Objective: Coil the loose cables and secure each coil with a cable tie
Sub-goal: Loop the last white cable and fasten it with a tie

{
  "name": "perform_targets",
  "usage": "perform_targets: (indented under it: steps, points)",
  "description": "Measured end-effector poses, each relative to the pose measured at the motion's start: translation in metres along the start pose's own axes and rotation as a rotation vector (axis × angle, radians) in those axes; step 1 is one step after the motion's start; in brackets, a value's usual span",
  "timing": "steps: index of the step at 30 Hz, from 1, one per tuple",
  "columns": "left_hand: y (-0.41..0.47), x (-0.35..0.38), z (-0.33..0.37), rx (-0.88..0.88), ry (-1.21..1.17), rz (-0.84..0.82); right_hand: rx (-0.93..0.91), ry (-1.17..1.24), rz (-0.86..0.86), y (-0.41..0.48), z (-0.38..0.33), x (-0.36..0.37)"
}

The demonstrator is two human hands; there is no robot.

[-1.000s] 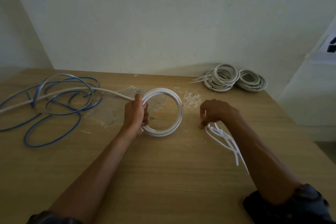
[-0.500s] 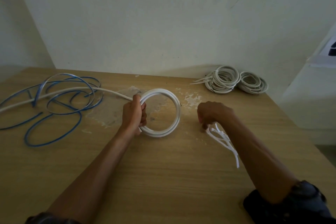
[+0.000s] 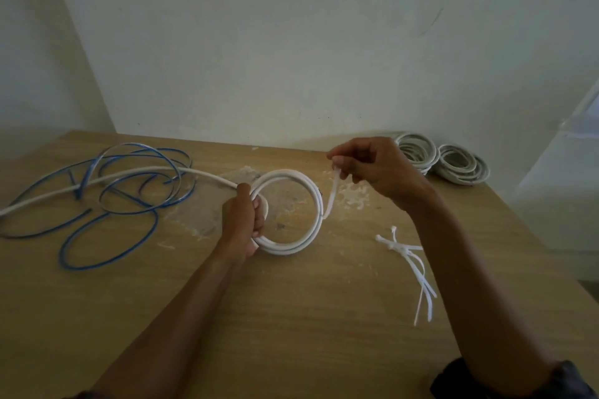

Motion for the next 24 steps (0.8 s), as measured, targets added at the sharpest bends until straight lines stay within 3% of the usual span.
perform_targets:
  steps: [4, 9, 16, 24]
  points:
    - [0.006, -0.008, -0.004, -0.057, -0.086, 0.067, -0.153, 0.131, 0.067, -0.003, -0.028, 0.02]
    - [0.01, -0.016, -0.005, -0.1, -0.179, 0.113, -0.102, 0.352, 0.098, -0.001, -0.014, 0.053]
    - [0.005, -0.008, 0.003, -0.057, -0.21, 0.01, -0.071, 0.11, 0.169, -0.008, 0.007, 0.084]
    - [-0.007, 0.001, 0.01, -0.06, -0.165, -0.04, -0.034, 0.12, 0.209, -0.013, 0.016, 0.095]
Point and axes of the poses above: each hand's wrist, its own y-axis towards the middle knuckle, its own x-axis out of the palm, z = x × y, the point moved 8 cm from there along y, towards the middle knuckle, and after that the axes turned 5 degrees about -y, right-handed, at the moved point
